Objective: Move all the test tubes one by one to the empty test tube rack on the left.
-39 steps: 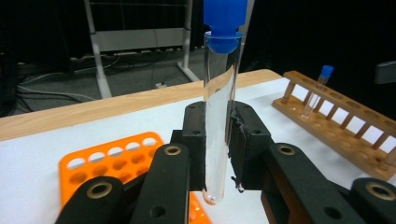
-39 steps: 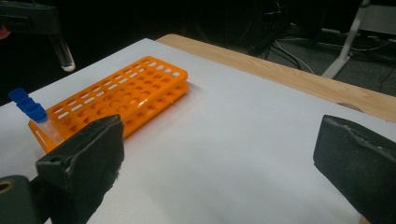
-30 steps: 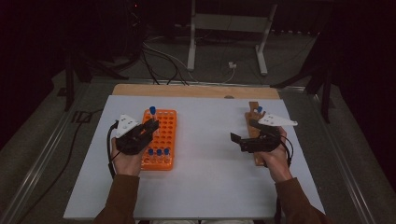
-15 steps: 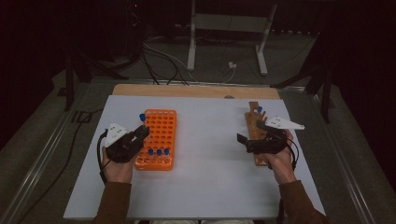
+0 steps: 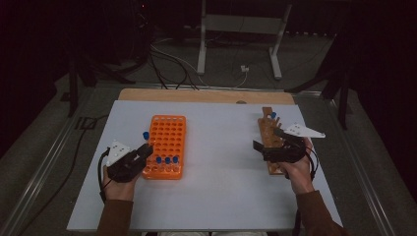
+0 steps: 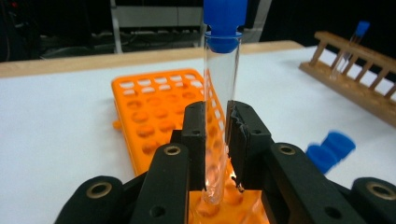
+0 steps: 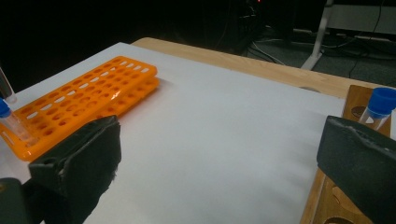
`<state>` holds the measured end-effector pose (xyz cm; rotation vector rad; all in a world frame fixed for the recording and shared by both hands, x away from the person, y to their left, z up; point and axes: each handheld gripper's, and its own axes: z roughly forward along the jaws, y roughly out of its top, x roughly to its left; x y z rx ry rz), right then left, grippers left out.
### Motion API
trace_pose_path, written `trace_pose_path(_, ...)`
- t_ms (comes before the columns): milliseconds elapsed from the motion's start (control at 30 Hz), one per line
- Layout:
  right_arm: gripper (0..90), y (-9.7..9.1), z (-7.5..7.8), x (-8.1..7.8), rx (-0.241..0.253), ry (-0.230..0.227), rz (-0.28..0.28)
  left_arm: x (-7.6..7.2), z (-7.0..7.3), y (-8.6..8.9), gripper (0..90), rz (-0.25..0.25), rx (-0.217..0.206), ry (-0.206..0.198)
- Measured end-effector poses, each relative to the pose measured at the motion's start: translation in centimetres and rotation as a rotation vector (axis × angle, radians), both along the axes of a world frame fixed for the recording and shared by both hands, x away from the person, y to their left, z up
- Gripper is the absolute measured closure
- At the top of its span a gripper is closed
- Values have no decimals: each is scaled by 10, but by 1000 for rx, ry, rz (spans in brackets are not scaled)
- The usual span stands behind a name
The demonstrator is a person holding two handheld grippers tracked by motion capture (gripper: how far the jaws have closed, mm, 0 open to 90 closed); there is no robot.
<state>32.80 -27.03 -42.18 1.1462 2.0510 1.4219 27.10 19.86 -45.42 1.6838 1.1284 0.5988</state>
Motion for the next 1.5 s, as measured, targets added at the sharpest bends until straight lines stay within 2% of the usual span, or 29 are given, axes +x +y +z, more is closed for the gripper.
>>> trace_pose_path(67, 0, 0, 0, 0, 2, 0, -3, -1, -3, -1, 782, -5, 9, 9)
trace_pose_path(200, 0, -2, -1, -1, 5, 2, -3, -2, -6, -1, 783, -5, -3, 20)
trace_pose_path(533, 0, -6, -2, -1, 11, 4, -12, -7, -17, -2, 782, -28, 5, 59)
trace_pose_path(800, 0, -8, -1, -2, 17, -3, -13, -12, -29, -5, 783, -49, 96, 108)
trace_pose_path(933, 0, -10, -1, -2, 20, -2, -14, -14, -30, -7, 784, -60, 130, 106)
trace_pose_path(1067, 0, -9, -2, -2, 16, -1, -10, -14, -29, -10, 786, -61, 156, 102)
trace_pose_path(1300, 0, -9, -3, -2, 15, 0, -7, -15, -29, -9, 786, -58, 154, 107)
trace_pose_path(1333, 0, -9, -3, -2, 16, 0, -7, -16, -29, -9, 786, -62, 161, 107)
trace_pose_path(1367, 0, -9, -3, -2, 17, 1, -7, -16, -30, -10, 786, -62, 189, 123)
trace_pose_path(1500, 0, -10, -3, -2, 17, 0, -8, -18, -34, -10, 785, -66, 208, 136)
